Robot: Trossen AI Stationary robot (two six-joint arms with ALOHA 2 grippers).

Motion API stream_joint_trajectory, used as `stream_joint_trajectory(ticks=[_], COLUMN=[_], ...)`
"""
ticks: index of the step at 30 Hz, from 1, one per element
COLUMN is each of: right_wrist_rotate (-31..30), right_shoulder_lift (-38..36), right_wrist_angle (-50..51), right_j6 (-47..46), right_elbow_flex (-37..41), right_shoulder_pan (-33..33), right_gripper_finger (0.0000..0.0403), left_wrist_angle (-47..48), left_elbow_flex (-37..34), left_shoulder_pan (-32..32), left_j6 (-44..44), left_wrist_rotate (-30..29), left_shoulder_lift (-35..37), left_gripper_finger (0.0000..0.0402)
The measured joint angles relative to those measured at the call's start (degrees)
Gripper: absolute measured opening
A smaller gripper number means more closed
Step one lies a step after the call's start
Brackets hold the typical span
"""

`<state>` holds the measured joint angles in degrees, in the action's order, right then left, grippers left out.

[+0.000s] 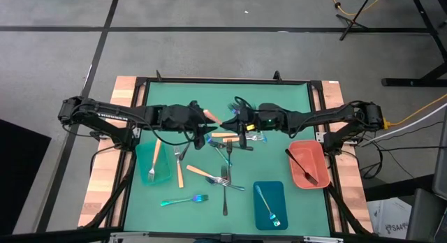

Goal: Sort silverware by color (type)
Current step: Put the yellow fork into the green bin

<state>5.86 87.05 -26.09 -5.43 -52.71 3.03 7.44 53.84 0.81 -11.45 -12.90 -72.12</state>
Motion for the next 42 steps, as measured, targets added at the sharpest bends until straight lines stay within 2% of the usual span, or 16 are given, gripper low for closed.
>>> stream_joint_trajectory(ticks=[12, 22, 30, 38, 42], right_wrist_rotate=[4.48, 3.79, 3.74, 3.68, 3.68], right_shoulder_lift=[-0.11, -0.07, -0.04, -0.04, -0.04], right_wrist_angle=[-0.74, 4.96, 0.74, 1.07, 1.07], right_j6=[4.27, 5.99, 5.99, 5.99, 5.97], right_elbow_flex=[-0.02, -0.02, -0.02, -0.02, -0.02], right_shoulder_pan=[0.0, 0.0, 0.0, 0.0, 0.0], right_gripper_finger=[0.0, 0.0, 0.0, 0.0, 0.0], left_wrist_angle=[-3.83, -6.46, -8.22, -8.79, -8.83], left_elbow_flex=[0.0, 0.02, 0.02, 0.02, 0.02], left_shoulder_pan=[0.21, 1.09, 1.26, 1.26, 1.26], left_j6=[2.7, 3.05, 3.05, 3.05, 3.05], left_wrist_rotate=[2.72, 3.43, 3.53, 2.93, 2.92], left_shoulder_lift=[0.0, 0.0, 0.0, 0.0, 0.0], left_gripper_finger=[0.0114, 0.0114, 0.0114, 0.0114, 0.0097])
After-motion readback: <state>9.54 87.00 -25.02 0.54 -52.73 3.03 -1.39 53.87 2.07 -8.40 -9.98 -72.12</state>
